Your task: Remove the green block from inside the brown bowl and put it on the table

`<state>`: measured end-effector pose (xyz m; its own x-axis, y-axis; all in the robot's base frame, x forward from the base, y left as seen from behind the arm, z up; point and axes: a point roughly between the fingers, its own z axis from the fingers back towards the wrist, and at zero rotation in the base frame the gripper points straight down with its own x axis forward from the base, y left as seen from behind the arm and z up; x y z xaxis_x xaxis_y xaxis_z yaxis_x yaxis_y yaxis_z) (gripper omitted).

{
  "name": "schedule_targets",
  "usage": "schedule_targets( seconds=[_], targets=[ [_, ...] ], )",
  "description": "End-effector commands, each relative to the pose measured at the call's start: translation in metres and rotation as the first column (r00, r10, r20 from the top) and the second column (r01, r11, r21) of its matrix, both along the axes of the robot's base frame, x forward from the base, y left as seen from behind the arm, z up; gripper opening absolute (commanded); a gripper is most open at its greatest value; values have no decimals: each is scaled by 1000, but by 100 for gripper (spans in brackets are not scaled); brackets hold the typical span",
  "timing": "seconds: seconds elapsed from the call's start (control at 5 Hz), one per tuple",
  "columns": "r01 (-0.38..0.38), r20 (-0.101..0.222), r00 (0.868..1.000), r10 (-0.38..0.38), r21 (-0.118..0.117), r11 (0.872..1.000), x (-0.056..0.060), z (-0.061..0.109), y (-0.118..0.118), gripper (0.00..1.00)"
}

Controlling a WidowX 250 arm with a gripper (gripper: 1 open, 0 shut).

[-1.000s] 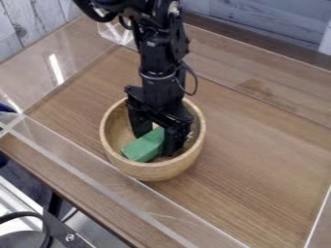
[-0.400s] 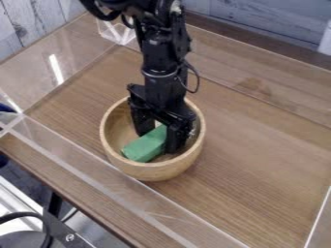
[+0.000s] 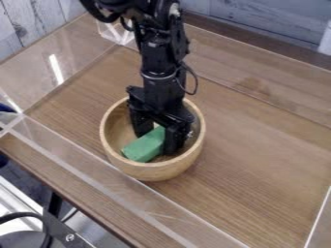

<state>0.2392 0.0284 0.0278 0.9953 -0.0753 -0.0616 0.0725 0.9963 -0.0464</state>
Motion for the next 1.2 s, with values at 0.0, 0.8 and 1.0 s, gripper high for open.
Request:
schedule_targets(
  seconds=[0.0,0.8,1.0],
  targets=[
    [-8,47,999,7,8,1000,15,5,6,100],
    [-8,13,1000,8,10,1000,19,-12,11,100],
    [-8,5,1000,8,10,1000,20,-15,12,100]
  ],
)
